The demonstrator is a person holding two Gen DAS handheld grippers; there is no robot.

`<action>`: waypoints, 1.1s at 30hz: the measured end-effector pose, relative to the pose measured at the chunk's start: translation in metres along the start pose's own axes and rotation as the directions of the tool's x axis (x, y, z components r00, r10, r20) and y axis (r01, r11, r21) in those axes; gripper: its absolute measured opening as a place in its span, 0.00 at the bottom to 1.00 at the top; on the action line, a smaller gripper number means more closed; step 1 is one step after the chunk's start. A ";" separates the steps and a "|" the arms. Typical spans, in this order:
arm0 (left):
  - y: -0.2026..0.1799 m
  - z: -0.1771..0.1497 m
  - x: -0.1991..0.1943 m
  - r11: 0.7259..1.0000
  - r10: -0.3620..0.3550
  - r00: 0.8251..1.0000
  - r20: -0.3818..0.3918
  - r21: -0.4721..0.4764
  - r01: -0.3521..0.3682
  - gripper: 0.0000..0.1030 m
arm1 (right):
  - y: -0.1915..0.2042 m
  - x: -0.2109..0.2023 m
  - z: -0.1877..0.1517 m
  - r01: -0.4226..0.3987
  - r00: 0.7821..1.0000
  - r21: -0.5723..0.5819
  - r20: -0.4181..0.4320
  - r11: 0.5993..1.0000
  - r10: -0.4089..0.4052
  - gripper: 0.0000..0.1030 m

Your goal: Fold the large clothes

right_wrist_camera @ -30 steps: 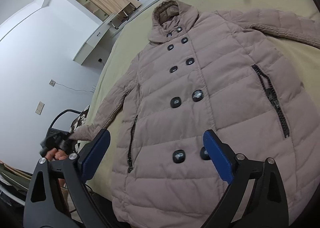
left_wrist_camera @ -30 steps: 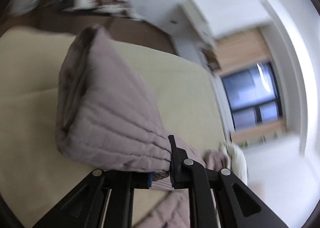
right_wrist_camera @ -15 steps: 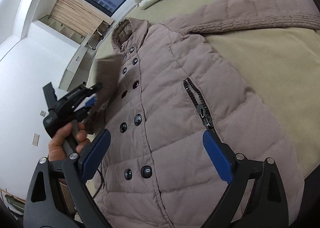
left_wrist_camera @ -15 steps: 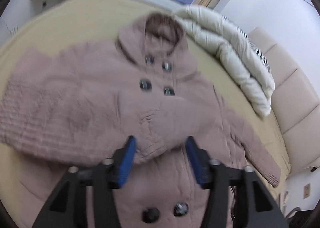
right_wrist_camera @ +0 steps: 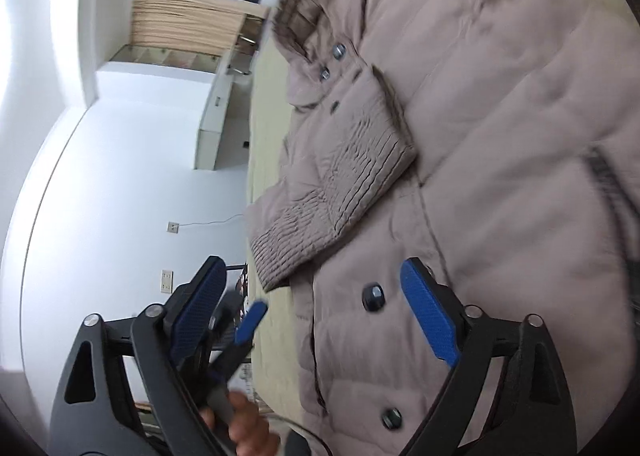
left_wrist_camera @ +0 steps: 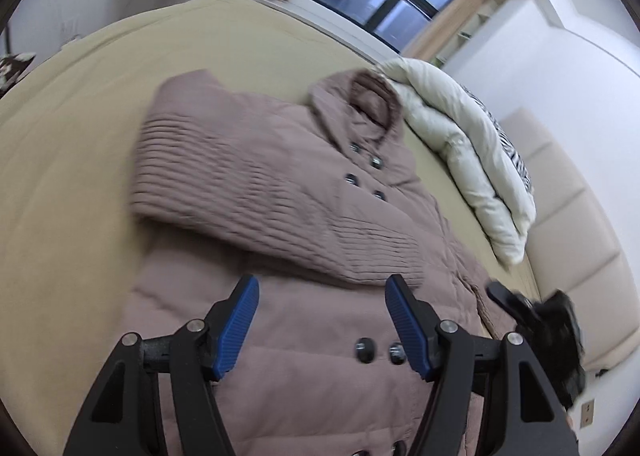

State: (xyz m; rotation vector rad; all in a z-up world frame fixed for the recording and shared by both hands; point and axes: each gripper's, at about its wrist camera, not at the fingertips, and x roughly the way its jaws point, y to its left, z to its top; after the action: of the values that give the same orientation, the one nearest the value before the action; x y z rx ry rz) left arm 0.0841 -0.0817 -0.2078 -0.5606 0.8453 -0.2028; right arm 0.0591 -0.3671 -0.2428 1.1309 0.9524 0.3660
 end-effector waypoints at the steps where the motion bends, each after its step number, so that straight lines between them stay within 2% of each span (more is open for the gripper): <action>1: 0.009 0.000 -0.004 1.000 0.005 1.000 0.006 -0.016 -0.004 0.67 | -0.002 0.017 0.003 -0.017 1.000 0.038 -0.013 0.999 0.017 0.83; 2: 0.015 0.000 -0.009 1.000 0.011 1.000 0.007 -0.027 -0.011 0.67 | -0.006 0.031 0.008 -0.027 0.999 0.072 -0.020 0.997 0.028 0.76; 4: 0.028 -0.001 -0.013 0.999 0.013 1.000 0.005 -0.050 -0.013 0.67 | -0.019 0.058 0.019 0.009 1.000 0.157 -0.025 0.988 -0.005 0.69; 6: 0.037 -0.002 -0.015 0.998 0.009 1.000 0.002 -0.065 -0.009 0.67 | -0.028 0.072 0.027 0.032 0.999 0.213 0.007 0.977 -0.034 0.68; 10: 0.050 -0.006 -0.012 0.997 0.015 1.000 0.000 -0.074 -0.015 0.67 | -0.028 0.087 0.038 0.043 0.997 0.225 0.056 0.973 -0.057 0.64; 11: 0.052 -0.006 -0.009 0.997 0.018 1.000 0.000 -0.074 -0.018 0.67 | -0.027 0.091 0.040 0.057 0.995 0.219 0.062 0.974 -0.073 0.57; 12: 0.054 -0.006 -0.008 0.997 0.020 1.000 -0.001 -0.074 -0.020 0.67 | -0.027 0.094 0.041 0.081 0.993 0.211 0.062 0.974 -0.096 0.53; 14: 0.056 -0.006 -0.005 0.997 0.026 1.000 0.004 -0.069 -0.026 0.67 | -0.026 0.102 0.044 0.144 0.987 0.190 0.040 0.971 -0.154 0.34; 17: 0.058 -0.005 -0.002 0.997 0.042 0.999 0.011 -0.062 -0.041 0.67 | -0.011 0.095 0.046 0.200 0.978 0.086 0.034 0.976 -0.204 0.19; 20: 0.060 -0.003 0.002 0.997 0.054 0.998 0.021 -0.065 -0.053 0.67 | 0.036 0.080 0.048 0.241 0.968 -0.055 0.080 0.969 -0.236 0.18; 21: 0.059 -0.002 0.004 0.996 0.061 0.998 0.025 -0.061 -0.059 0.70 | 0.056 0.075 0.047 0.240 0.968 -0.109 0.101 0.965 -0.230 0.18; 22: 0.057 -0.001 0.006 0.996 0.075 0.997 0.033 -0.055 -0.073 0.71 | 0.076 0.071 0.049 0.226 0.971 -0.155 0.118 0.962 -0.210 0.17; 24: 0.054 0.004 0.011 0.995 0.094 0.994 0.057 -0.049 -0.091 0.75 | 0.124 0.062 0.053 0.147 0.984 -0.232 0.133 0.961 -0.119 0.17; 27: 0.047 0.019 0.021 0.989 0.139 0.984 0.110 -0.058 -0.134 0.84 | 0.202 0.044 0.048 0.052 0.988 -0.375 0.155 0.926 0.008 0.17; 29: 0.042 0.030 0.032 0.983 0.179 0.975 0.133 -0.056 -0.172 0.85 | 0.249 0.032 0.045 -0.020 0.983 -0.443 0.154 0.896 0.098 0.16; 33: 0.036 0.057 0.064 0.971 0.239 0.960 0.143 -0.059 -0.233 0.85 | 0.310 0.007 0.045 -0.118 0.959 -0.525 0.159 0.843 0.233 0.16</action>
State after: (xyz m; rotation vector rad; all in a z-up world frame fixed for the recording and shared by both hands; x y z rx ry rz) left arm 0.1671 -0.0536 -0.2390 -0.5024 0.7643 0.0749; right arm 0.1617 -0.2591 0.0329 0.7448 0.5076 0.5950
